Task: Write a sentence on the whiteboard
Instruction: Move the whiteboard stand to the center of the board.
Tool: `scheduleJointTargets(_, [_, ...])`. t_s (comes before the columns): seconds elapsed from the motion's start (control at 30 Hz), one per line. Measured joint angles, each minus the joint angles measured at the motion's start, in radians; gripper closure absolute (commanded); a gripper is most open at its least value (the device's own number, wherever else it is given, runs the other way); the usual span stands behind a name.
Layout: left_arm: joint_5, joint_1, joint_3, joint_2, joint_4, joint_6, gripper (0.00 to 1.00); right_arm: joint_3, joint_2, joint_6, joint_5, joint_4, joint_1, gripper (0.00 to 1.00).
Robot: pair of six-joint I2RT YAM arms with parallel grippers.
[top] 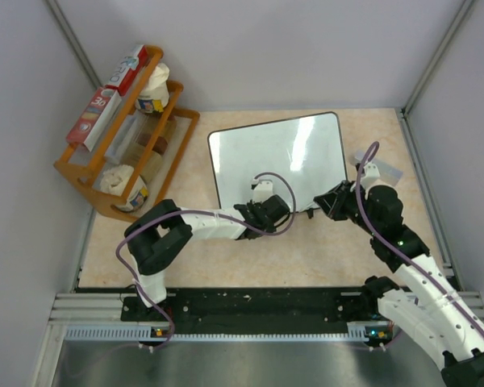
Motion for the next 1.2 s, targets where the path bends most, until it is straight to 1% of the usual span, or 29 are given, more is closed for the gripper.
scheduleJointTargets(0.03, [-0.005,-0.002,0.0,0.0,-0.002,-0.001,0.76,0.0,0.0,0.0,-0.001,-0.001,0.0,1.0])
scheduleJointTargets(0.07, [-0.008,-0.002,0.0,0.0,-0.003,-0.003,0.82,0.0,0.0,0.0,-0.002,-0.001,0.0,1.0])
scheduleJointTargets(0.17, [-0.016,-0.01,0.0,0.0,-0.005,-0.018,0.92,0.0,-0.001,0.0,-0.002,-0.001,-0.001,1.0])
scheduleJointTargets(0.2, [-0.022,-0.013,0.0,0.0,-0.005,-0.023,0.99,0.0,-0.002,0.0,-0.002,-0.001,-0.001,1.0])
scheduleJointTargets(0.23, [-0.027,-0.016,0.0,0.0,-0.006,-0.029,1.0,0.0,-0.003,0.0,-0.002,-0.001,-0.001,1.0])
scheduleJointTargets(0.5, [-0.067,-0.039,-0.002,0.001,-0.018,-0.048,1.0,0.0,-0.035,0.0,-0.001,-0.008,-0.001,1.0])
scheduleJointTargets(0.63, [-0.093,-0.065,-0.005,-0.002,-0.045,-0.084,1.0,0.0,-0.045,0.0,0.0,-0.01,-0.002,1.0])
scheduleJointTargets(0.97, [-0.145,-0.196,-0.015,-0.021,-0.166,-0.217,1.0,0.0,-0.049,-0.003,0.002,-0.015,-0.002,1.0])
scheduleJointTargets(1.17, [-0.162,-0.252,-0.013,-0.021,-0.203,-0.272,0.95,0.0,-0.049,-0.007,0.002,-0.016,-0.002,1.0])
scheduleJointTargets(1.2, [-0.162,-0.261,-0.012,-0.021,-0.209,-0.277,0.88,0.0,-0.049,-0.007,0.002,-0.016,-0.002,1.0])
